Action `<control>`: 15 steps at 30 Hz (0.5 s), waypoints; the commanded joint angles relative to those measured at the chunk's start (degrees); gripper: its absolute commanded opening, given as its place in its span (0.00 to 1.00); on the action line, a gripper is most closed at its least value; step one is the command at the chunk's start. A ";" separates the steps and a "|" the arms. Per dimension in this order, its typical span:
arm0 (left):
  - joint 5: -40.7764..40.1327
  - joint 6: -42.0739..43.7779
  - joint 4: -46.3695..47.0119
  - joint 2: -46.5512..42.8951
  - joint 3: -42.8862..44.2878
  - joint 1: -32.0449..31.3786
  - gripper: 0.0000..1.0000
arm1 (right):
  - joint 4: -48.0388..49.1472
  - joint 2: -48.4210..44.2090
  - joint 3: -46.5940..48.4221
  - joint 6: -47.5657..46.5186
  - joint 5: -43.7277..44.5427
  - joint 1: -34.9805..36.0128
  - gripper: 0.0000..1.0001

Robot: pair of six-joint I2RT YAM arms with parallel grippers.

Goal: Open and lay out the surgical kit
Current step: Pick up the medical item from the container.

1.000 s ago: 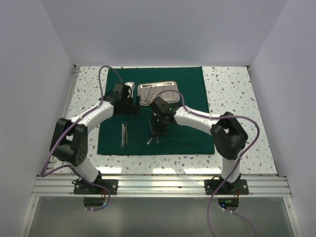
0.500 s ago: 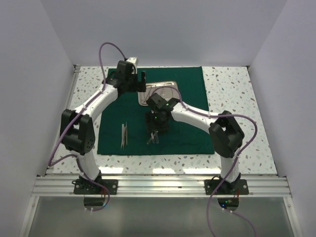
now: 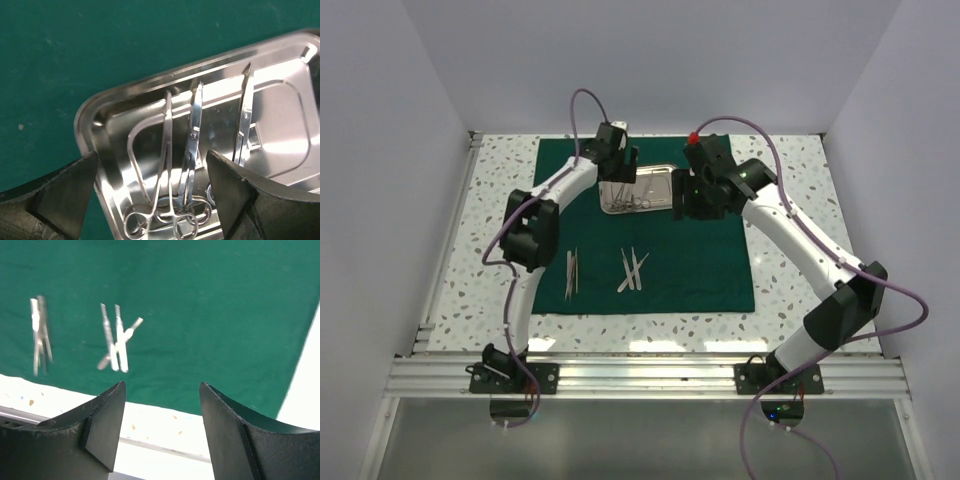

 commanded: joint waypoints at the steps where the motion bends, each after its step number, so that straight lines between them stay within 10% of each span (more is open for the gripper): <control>1: -3.73 1.75 -1.78 1.29 3.59 -2.19 0.93 | -5.89 -1.39 -0.10 -2.95 2.75 -0.26 0.64; 15: -7.51 2.28 1.04 4.80 3.66 -4.83 0.90 | -4.92 -0.87 -1.34 -1.11 0.73 -0.88 0.63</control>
